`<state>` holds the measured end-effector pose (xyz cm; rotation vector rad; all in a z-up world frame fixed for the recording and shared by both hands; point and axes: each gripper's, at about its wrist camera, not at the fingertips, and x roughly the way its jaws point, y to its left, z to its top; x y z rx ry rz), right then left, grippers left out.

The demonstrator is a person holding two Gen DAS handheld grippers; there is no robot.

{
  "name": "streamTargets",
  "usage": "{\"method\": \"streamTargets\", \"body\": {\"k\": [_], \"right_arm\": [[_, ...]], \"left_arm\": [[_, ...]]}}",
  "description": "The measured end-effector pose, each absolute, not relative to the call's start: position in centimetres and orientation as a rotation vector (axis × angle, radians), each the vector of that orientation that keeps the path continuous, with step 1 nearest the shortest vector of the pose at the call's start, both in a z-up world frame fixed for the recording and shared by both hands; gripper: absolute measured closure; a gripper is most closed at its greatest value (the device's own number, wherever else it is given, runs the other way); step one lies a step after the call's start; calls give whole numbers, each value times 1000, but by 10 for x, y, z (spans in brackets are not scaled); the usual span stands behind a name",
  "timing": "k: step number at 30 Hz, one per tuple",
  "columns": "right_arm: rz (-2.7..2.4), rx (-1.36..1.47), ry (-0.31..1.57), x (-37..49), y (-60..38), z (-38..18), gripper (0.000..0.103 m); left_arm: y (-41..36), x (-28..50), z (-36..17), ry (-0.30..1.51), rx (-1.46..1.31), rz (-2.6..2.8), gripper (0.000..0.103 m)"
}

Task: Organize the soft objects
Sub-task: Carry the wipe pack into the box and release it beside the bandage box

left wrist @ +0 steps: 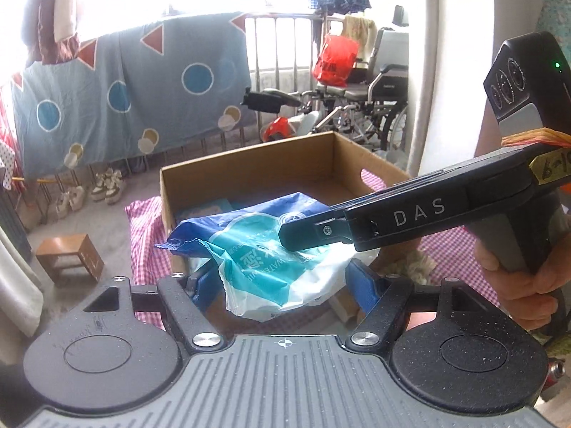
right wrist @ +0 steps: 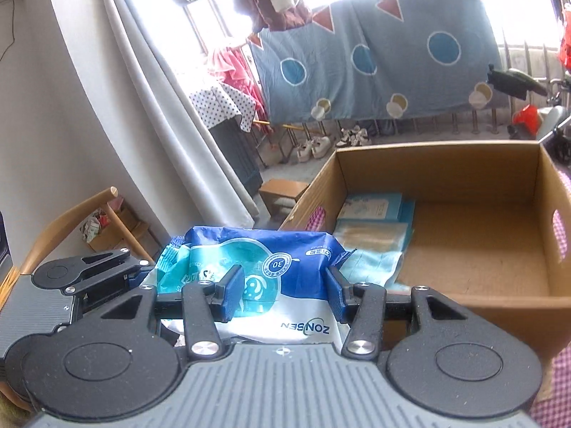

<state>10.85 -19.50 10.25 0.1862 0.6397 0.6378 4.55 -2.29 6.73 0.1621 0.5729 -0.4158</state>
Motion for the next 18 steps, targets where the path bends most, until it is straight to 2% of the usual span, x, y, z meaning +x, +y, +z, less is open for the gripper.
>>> {"method": "streamTargets", "body": {"k": [4,8,18], "right_arm": [[614,175,620,145,-217,120,50],[591,200,682,207,-237,119,51],[512,275,944,379,-270,50,51]], "left_arm": [[-41,80,84,550,179,-455,29],[-61,138,88,597,164,-500,30],[-106,293,42,827,171,-531,30]]}}
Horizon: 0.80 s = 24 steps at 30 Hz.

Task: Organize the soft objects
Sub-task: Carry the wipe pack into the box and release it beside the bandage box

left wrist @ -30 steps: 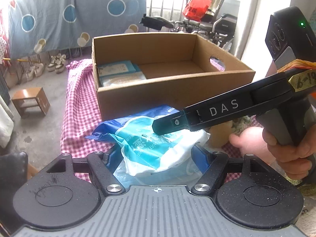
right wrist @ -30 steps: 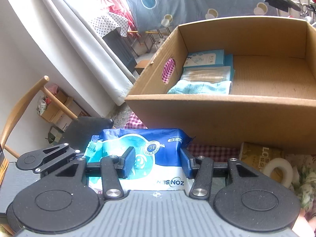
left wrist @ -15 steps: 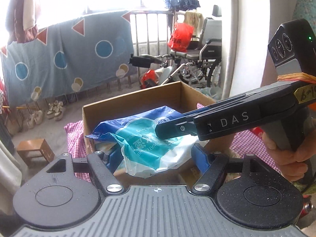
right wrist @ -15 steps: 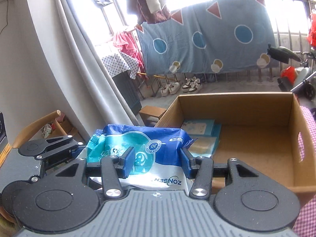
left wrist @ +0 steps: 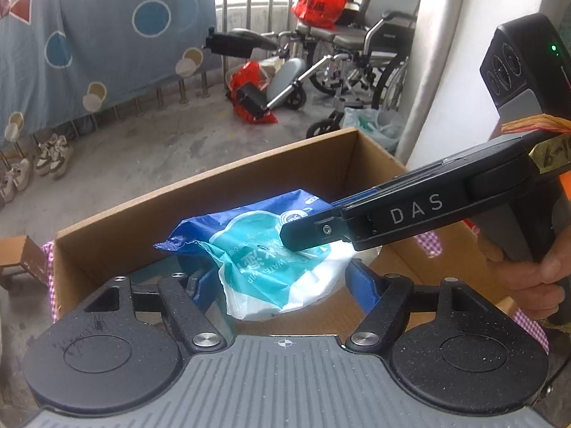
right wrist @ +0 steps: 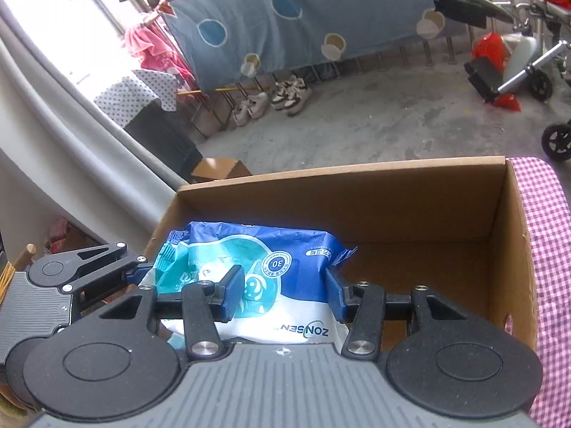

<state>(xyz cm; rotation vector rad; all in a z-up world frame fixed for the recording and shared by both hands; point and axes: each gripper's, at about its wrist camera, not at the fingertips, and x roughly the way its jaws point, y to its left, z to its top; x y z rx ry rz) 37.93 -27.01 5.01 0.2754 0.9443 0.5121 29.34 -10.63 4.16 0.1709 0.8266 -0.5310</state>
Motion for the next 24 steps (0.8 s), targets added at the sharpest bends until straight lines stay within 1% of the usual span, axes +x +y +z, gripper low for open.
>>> {"method": "streamTargets", "body": {"k": [4,7,11,13,14,17,21,24], "right_arm": [[455,183,990,415,-261,16,51],[410,81,1014,426,-247,-7,52],[399,19,1005,420,-236,-11,52],[392,24,982,415,-238,-1,52],[386,34,970,412,-240,5,52],[378,89,940,404,-253,24,52],[407,172,930,395,-269,49,52],[458,236,975,387,-274,56,52]], "left_arm": [[-118,335,7,912,192,-529,29],[-122,357,-21,985,202,-512,28],[-122,370,-47,1084,199,-456,23],[-116,368,-42,1084,177,-461,17],[-112,366,-36,1079,168,-459,16],[-99,355,-14,1034,137,-445,7],[-79,334,28,937,90,-418,4],[-54,310,61,889,33,-415,2]]}}
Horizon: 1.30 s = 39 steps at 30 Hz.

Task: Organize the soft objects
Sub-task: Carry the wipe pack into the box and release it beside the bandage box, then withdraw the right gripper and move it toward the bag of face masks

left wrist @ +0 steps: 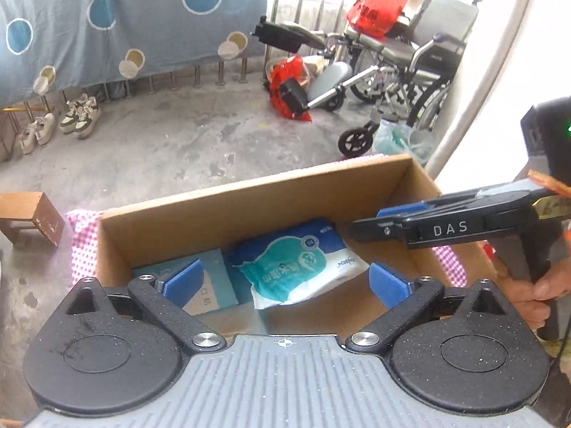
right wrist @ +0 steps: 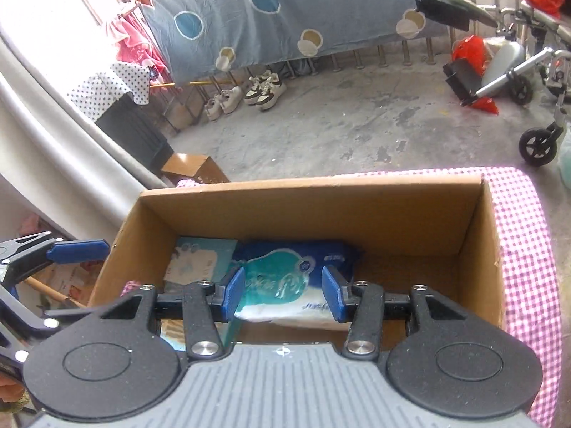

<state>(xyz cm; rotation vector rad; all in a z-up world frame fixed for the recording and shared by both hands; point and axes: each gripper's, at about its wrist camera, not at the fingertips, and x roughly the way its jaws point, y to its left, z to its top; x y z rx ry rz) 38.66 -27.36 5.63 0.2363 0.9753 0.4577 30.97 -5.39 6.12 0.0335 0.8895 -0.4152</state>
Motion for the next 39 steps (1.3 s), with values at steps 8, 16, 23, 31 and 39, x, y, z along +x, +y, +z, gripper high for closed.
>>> {"method": "streamTargets", "body": {"k": [8,16,23,31,39], "right_arm": [[480,291,1245,390,-246,3,52],[401,315,1316,412,-228,-40,52],[390,311,1314,418,-213,-41,52],[377,278,1285,422,-203,-39,51],[449,319,1243,397,-211,-12,46]], "left_arm": [[12,233,108,766,-97,-378,0],[74,154,66,718,-194,-238,0],[100,129,21,790,-293,-199,0],[98,120,16,743,-262,-222,0],[98,111,17,717,-257,-217,0]]}}
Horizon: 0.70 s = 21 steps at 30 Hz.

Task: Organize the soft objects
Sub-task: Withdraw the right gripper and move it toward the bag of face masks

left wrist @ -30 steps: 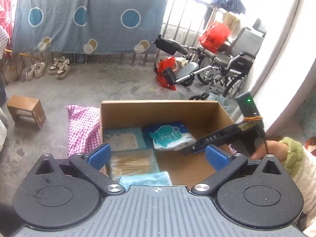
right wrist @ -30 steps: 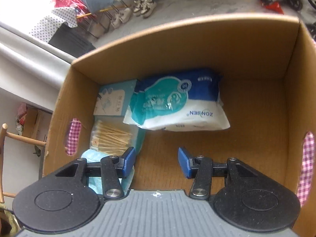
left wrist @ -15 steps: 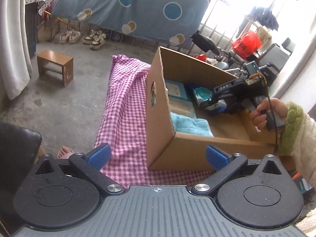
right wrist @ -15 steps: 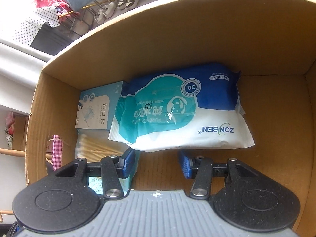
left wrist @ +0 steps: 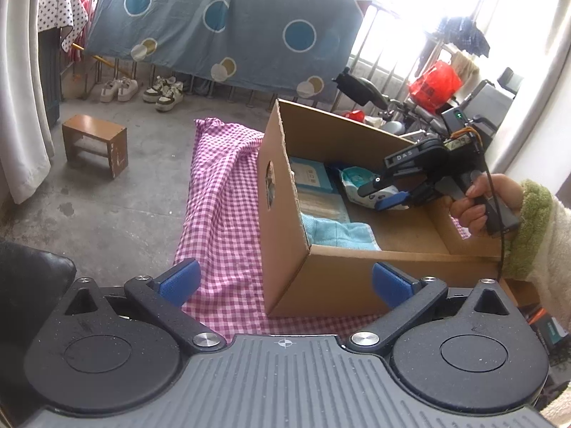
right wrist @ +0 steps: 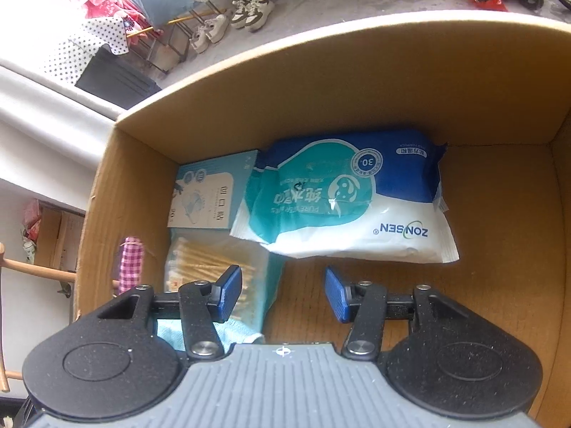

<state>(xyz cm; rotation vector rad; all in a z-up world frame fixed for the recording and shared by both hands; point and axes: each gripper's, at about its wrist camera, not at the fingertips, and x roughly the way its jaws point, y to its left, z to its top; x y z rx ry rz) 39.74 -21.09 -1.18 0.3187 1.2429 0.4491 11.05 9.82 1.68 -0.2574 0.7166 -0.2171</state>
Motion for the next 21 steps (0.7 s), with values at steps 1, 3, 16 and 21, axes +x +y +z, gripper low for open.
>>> {"method": "streamTargets", "body": {"k": [1,3,16,21], "right_arm": [[458,321,1224,390,-213,-4,44],[482,327,1174,373,-220,17,39],[563,438,838,215,-286,122,34],[597,502,788,150,-293,114,32]], "left_arm": [[99,109,18,711,-261,-214,0],[100,106,22,703,-270,-211,0],[113,73,53,624,-377,-232,0],[114,55,61,601,-360,-241,0]]}}
